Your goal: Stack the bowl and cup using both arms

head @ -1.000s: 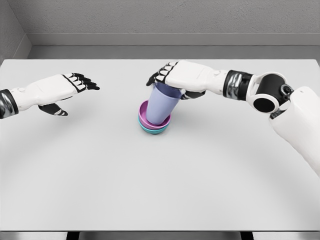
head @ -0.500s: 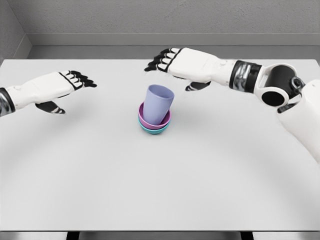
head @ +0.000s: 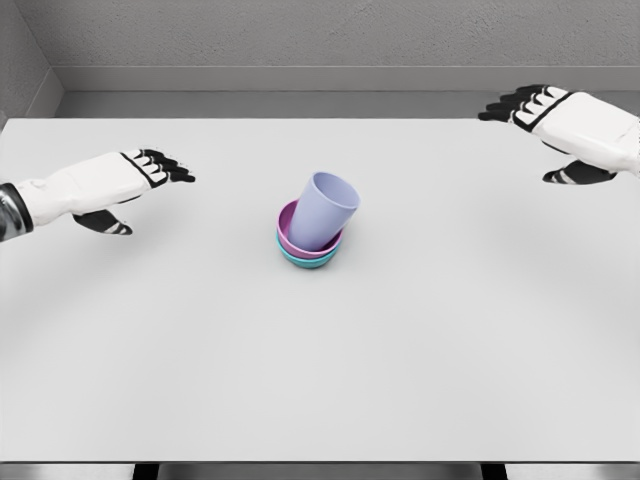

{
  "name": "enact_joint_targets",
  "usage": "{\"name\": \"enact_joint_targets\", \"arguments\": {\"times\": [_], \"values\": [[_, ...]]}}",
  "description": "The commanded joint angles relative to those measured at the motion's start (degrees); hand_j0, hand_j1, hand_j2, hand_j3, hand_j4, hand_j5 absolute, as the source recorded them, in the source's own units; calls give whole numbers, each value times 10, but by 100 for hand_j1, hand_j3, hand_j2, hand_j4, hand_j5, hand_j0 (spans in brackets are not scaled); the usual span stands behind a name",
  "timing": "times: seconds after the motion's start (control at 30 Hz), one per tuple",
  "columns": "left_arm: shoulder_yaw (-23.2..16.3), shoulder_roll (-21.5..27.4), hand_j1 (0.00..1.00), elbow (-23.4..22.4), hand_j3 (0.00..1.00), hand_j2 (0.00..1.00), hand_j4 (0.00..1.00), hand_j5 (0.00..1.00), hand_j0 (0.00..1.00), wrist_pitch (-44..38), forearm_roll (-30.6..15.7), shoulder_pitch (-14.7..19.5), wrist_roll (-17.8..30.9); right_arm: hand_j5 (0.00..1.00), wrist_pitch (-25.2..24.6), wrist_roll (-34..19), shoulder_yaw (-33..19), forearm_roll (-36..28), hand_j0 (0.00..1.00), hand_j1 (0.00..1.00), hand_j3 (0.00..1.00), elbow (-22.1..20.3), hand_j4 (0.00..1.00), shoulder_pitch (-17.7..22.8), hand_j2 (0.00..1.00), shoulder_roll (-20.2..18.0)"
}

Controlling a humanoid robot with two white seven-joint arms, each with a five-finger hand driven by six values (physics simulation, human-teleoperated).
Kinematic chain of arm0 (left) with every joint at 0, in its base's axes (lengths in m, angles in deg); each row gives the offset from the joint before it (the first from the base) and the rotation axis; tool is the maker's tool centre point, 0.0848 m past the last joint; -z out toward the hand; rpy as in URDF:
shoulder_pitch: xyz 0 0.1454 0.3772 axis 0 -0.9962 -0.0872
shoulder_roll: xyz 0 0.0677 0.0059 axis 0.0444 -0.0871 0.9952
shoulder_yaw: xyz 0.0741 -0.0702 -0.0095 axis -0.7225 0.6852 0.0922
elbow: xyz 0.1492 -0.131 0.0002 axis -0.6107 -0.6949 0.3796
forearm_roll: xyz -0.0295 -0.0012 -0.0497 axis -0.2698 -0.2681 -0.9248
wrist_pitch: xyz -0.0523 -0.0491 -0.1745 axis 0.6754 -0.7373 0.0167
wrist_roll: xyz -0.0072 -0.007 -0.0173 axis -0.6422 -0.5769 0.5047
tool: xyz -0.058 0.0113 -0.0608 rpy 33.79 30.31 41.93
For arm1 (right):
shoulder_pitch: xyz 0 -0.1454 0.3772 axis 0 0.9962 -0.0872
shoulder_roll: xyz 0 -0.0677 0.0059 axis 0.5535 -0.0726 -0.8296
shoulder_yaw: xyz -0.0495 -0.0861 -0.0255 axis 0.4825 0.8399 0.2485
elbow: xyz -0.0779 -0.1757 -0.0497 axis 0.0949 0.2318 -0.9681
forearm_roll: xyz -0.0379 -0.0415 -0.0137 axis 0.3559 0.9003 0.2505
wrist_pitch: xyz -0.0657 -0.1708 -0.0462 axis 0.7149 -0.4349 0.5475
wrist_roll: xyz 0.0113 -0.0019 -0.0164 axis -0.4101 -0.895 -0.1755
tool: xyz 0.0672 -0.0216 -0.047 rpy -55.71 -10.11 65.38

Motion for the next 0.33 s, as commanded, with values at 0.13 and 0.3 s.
{"name": "enact_joint_targets", "arguments": {"times": [0.13,0.3], "values": [[0,0,100,-5,100,100,100,100,100,-1,-4,-1,-1,100,0,0,22,-4,100,100,100,-4,100,0,100,3],[0,0,100,-6,100,100,100,100,100,-1,-3,-3,0,100,0,0,22,-4,100,100,100,-4,100,0,100,2]]}}
